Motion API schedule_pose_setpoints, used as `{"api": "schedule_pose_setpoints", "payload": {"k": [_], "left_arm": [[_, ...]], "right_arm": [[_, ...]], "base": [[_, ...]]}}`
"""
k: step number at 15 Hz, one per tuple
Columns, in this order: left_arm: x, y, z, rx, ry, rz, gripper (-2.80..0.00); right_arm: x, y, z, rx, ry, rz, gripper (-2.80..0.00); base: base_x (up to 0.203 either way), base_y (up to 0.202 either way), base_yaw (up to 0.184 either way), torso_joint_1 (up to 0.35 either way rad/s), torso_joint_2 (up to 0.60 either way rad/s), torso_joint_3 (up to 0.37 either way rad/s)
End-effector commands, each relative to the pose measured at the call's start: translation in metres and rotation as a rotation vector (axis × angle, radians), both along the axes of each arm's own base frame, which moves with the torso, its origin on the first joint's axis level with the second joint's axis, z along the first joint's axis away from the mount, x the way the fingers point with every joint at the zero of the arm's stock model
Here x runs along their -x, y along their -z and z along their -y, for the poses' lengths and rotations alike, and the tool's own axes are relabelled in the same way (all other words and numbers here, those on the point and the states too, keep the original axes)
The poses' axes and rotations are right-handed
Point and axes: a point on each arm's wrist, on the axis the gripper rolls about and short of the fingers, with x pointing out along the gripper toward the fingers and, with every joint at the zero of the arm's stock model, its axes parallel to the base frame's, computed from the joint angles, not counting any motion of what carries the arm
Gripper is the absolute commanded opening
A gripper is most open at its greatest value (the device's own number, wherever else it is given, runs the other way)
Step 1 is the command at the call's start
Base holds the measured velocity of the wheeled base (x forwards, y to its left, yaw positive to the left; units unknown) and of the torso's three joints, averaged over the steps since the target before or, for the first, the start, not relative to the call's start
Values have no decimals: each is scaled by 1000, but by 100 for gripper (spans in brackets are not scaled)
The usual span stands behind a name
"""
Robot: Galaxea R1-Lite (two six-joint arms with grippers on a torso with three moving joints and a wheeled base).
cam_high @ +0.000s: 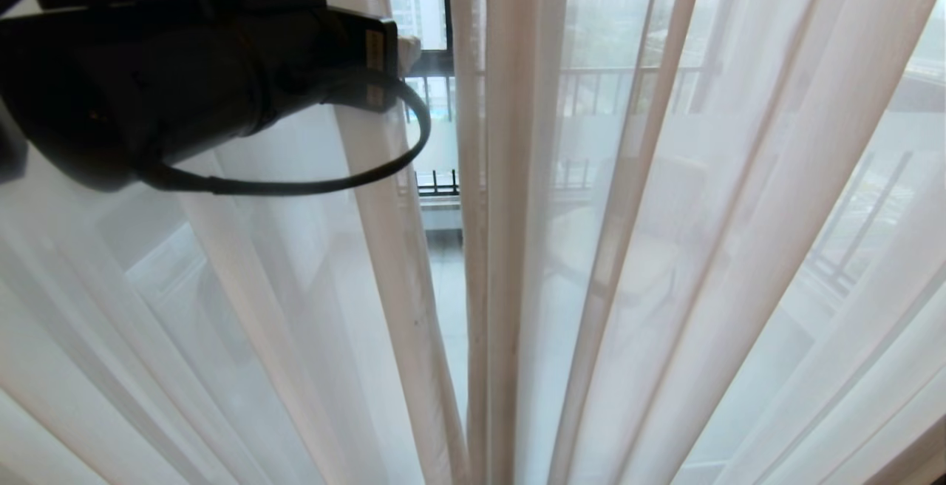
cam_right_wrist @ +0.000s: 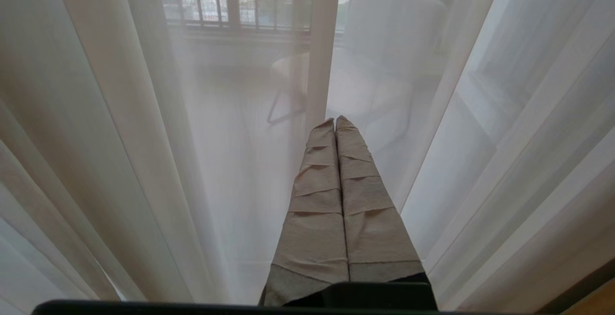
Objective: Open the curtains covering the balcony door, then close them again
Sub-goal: Pull the inner curtains open on both sides
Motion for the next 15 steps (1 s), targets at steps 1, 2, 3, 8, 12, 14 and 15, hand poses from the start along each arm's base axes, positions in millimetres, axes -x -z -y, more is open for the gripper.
{"api": "schedule_pose_setpoints", "payload": {"k": [1, 2, 3, 8, 12, 14, 15], "left_arm": [[-4, 2, 3, -14, -6, 0, -280], [-5, 1, 4, -24, -8, 6, -280], [-5, 1, 4, -28, -14, 7, -280], [-5, 1, 2, -29, -75, 6, -280], [-7, -3, -7, -19, -140, 15, -280], [-6, -7, -16, -12, -166, 26, -280], [-6, -9, -21, -7, -182, 31, -280]], "right_arm": [[0, 0, 0, 1, 0, 0, -280], [0, 0, 0, 1, 0, 0, -280], [0, 0, 0, 1, 0, 0, -280], [0, 0, 0, 1, 0, 0, -280], [0, 0, 0, 1, 0, 0, -280], [0, 0, 0, 1, 0, 0, -280], [0, 0, 0, 1, 0, 0, -280]], "base": [[0, 0, 0, 0, 0, 0], [0, 0, 0, 0, 0, 0], [0, 0, 0, 0, 0, 0], [0, 0, 0, 0, 0, 0], [0, 0, 0, 0, 0, 0], [0, 0, 0, 0, 0, 0], [0, 0, 0, 0, 0, 0]]}}
